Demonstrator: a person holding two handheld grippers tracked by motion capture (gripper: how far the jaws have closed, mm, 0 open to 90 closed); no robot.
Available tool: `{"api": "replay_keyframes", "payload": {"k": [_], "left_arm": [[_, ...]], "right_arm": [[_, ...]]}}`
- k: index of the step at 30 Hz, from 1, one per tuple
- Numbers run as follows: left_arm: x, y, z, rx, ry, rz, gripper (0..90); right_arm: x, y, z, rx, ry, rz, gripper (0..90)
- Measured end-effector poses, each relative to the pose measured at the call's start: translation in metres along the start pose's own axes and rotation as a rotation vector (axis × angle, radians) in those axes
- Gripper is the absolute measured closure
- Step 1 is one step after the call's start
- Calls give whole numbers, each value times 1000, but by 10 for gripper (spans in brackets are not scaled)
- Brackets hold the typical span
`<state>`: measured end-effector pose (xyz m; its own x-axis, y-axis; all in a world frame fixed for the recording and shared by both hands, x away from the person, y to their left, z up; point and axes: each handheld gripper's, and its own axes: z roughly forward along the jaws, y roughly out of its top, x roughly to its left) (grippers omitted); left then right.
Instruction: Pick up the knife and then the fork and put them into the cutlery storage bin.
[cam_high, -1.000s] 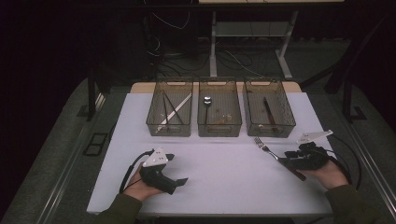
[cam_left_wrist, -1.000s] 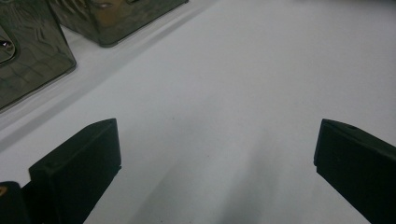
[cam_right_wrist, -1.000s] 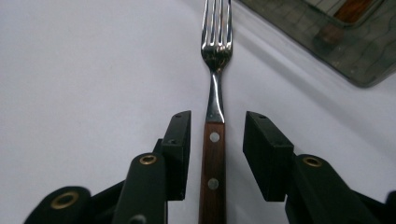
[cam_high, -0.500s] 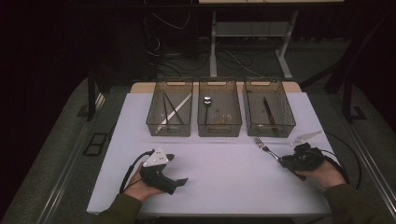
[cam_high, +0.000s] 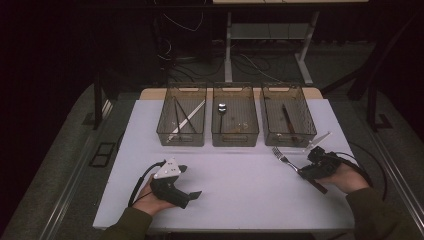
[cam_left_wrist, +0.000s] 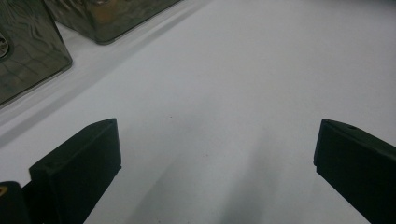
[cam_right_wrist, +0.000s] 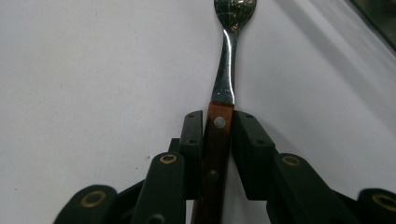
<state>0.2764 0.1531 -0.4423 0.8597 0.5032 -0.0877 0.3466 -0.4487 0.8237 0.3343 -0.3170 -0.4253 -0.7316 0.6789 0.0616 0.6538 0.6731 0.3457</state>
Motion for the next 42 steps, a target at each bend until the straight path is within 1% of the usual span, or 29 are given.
{"api": "replay_keyframes", "payload": {"k": [5, 8, 10, 11, 13, 15, 17, 19, 20, 23, 24, 27, 31, 35, 37, 39, 42], "left_arm": [[0, 0, 0, 2, -1, 1, 0], [0, 0, 0, 2, -2, 1, 0], [0, 0, 1, 6, -4, 2, 0], [0, 0, 1, 7, -4, 2, 0], [0, 0, 1, 8, -4, 4, 0], [0, 0, 1, 7, -4, 3, 0], [0, 0, 1, 7, -4, 3, 0], [0, 0, 1, 7, -5, 3, 0], [0, 0, 1, 7, -4, 3, 0], [0, 0, 1, 8, -5, 4, 0], [0, 0, 1, 8, -5, 3, 0], [0, 0, 1, 8, -4, 3, 0], [0, 0, 1, 8, -4, 2, 0], [0, 0, 1, 8, -4, 2, 0], [0, 0, 1, 7, -5, 2, 0], [0, 0, 1, 5, -5, 1, 0], [0, 0, 0, 4, -6, 1, 0]], "right_arm": [[0, 14, 2, 98, -3, -10, 734], [0, 21, 3, 151, 4, 2, 735], [-1, 24, 4, 173, 7, -1, 737], [-1, 26, 5, 187, 5, 5, 738], [0, 29, 6, 209, -3, 7, 742], [1, 31, 6, 220, -10, 10, 758], [1, 31, 6, 218, -19, 0, 770], [3, 29, 6, 212, -23, -12, 772], [3, 29, 5, 209, -26, -6, 772], [3, 26, 4, 191, -23, -9, 773], [2, 25, 2, 174, -16, -4, 773], [-1, 22, -3, 132, -18, 1, 773], [-4, 18, -12, 71, -9, 21, 773], [-8, 11, -19, -2, 8, 48, 774], [-8, 9, -20, -23, 15, 55, 774], [-9, 7, -22, -56, 27, 56, 774], [-9, 5, -28, -123, 43, 63, 774]]}}
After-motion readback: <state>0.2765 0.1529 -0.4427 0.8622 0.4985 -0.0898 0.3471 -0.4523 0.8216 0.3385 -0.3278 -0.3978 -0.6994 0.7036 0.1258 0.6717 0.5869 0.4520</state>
